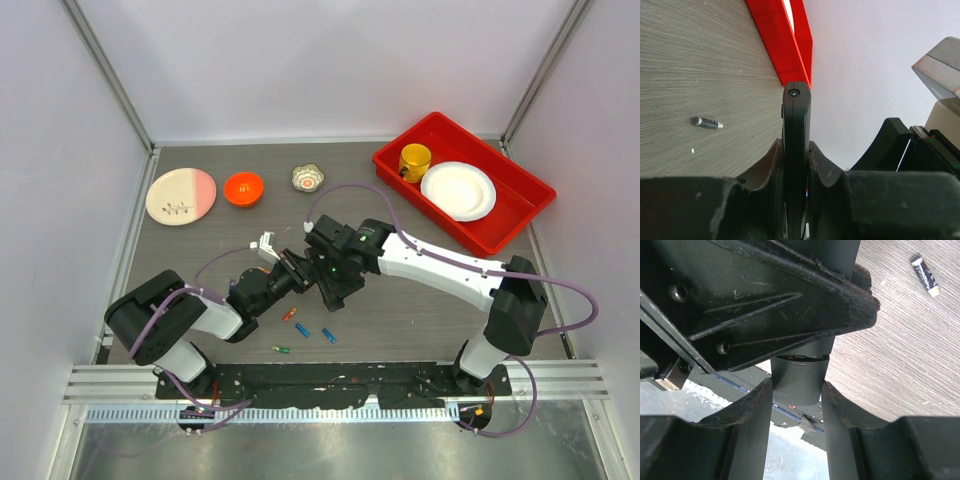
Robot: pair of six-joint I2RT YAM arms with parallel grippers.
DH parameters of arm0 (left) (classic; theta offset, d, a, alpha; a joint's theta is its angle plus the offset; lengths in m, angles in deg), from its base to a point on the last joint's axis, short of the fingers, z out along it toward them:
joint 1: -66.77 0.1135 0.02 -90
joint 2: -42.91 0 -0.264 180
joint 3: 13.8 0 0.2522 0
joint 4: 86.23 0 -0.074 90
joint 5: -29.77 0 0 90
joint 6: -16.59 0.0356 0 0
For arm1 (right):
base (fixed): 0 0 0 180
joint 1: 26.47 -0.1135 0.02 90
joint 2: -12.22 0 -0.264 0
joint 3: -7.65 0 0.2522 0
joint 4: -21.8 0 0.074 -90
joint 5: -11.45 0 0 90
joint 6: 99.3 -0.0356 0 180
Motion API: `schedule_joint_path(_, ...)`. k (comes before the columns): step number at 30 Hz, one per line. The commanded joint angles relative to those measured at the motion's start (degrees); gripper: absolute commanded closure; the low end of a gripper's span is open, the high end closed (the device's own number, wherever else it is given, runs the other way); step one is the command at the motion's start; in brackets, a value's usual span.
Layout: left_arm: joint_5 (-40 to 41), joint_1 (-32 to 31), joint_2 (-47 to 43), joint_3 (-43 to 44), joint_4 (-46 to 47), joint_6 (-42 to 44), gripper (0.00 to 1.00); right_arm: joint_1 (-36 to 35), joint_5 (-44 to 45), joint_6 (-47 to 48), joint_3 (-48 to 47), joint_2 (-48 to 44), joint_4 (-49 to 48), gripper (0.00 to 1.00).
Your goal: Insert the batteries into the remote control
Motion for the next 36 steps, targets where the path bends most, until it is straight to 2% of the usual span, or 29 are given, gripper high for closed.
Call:
schedule_joint_path(1, -0.1, -0.5, -2.9, 0.7, 15.3, -1.0, 1.00, 0.7, 0.5, -1.1, 1.5, -2.0, -2.7, 0.99)
schedule_joint_path(36, -1.9, -5.0, -4.7, 3.5, 15.3, -2.7, 1.00, 4.6, 3.0, -2.5, 2.3, -2.0, -8.8, 0.99)
